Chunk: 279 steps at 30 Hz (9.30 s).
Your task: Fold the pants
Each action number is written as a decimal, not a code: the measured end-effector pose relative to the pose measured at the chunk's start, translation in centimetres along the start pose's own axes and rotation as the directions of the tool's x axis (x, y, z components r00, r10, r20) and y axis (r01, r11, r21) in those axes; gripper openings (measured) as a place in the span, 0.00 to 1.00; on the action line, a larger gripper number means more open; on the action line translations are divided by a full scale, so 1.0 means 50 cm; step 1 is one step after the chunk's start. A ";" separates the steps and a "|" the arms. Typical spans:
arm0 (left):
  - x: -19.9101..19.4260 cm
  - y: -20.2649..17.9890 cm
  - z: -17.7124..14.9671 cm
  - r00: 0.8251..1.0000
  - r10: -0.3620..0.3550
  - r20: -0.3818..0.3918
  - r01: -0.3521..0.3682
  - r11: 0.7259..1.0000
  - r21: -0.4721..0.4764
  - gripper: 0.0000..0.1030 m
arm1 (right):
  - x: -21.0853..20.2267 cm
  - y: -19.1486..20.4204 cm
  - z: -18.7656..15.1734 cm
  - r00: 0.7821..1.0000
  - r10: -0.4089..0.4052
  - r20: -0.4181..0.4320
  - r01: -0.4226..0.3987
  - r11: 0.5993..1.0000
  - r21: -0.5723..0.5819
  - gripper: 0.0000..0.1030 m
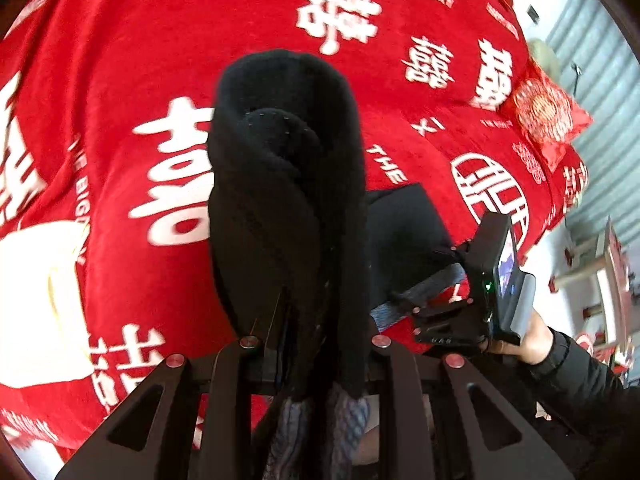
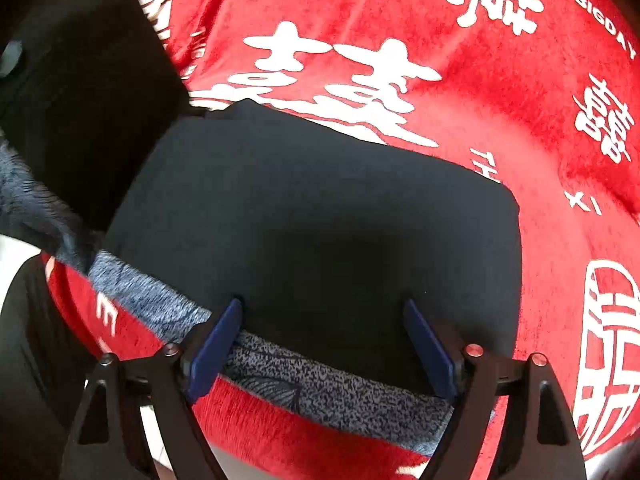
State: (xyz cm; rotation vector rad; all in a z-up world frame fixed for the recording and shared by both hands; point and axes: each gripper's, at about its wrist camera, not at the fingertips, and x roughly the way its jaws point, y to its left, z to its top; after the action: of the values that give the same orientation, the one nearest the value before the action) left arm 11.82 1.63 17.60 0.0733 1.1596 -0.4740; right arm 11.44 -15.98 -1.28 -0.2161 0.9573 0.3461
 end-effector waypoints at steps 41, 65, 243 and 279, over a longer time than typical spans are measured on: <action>0.235 -0.158 0.008 0.997 0.030 -0.077 -0.037 0.995 -0.089 0.77 | -0.110 -0.281 -0.118 0.909 0.312 0.275 -0.405 0.816 0.412 0.82; 0.248 -0.132 -0.036 0.993 0.106 -0.049 -0.109 0.990 -0.087 0.86 | -0.050 -0.163 0.051 0.938 0.314 0.145 -0.343 0.902 0.263 0.21; 0.329 0.086 -0.071 0.996 -0.082 0.035 0.089 0.927 -0.365 1.00 | 0.030 -0.245 -0.029 0.924 0.377 0.069 -0.377 0.862 0.339 1.00; 0.254 0.047 -0.064 0.994 -0.030 0.101 0.059 0.953 -0.297 0.48 | -0.035 -0.183 0.006 0.947 0.308 0.097 -0.323 0.898 0.299 0.48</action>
State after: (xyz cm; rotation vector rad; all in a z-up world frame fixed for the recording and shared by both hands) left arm 13.97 0.60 4.49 -0.2372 1.1285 -0.3325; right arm 14.26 -24.67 0.61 0.2405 0.9867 0.4891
